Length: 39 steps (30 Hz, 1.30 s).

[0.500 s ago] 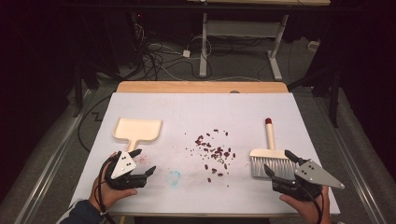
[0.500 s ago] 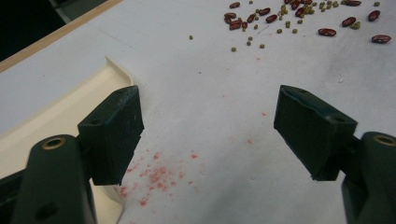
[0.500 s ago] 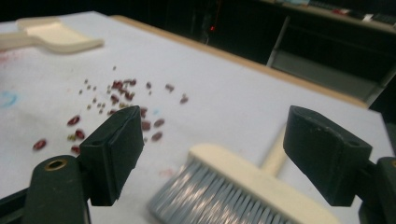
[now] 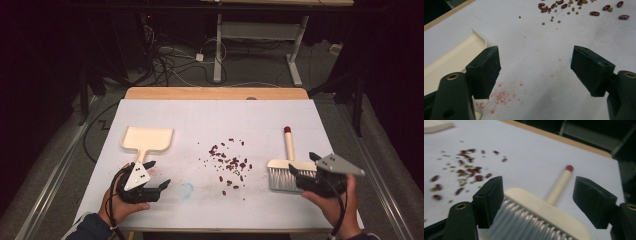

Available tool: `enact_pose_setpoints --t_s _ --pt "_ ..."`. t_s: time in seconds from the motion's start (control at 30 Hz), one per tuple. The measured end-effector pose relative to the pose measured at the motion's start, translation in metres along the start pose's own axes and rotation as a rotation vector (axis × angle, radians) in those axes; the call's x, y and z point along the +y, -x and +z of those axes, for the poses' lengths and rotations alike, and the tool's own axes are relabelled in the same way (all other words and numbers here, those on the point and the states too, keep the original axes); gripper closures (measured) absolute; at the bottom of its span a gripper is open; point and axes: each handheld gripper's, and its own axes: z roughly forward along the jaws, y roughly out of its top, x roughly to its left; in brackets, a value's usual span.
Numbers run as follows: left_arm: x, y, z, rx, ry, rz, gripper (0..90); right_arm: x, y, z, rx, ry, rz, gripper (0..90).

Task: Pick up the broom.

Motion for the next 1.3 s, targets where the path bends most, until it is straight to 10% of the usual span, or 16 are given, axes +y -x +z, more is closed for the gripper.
enact_pose_setpoints --t_s 0.3,0.57,0.73,1.3 --pt "-0.001 -0.001 0.004 -0.007 -0.026 -0.015 22.9 0.035 0.056 0.068 -0.04 -0.217 0.211 31.5" --pt "-0.003 0.001 0.006 0.001 -0.048 0.01 23.1 0.007 0.058 0.135 -0.023 -0.478 0.284 36.8" --pt "-0.003 0.004 0.007 0.001 -0.06 0.017 23.3 0.009 0.043 0.137 -0.044 -0.476 0.188 59.1" --pt "0.002 0.006 0.011 -0.018 -0.074 0.01 23.3 0.005 0.038 0.131 -0.035 -0.397 0.198 70.8"
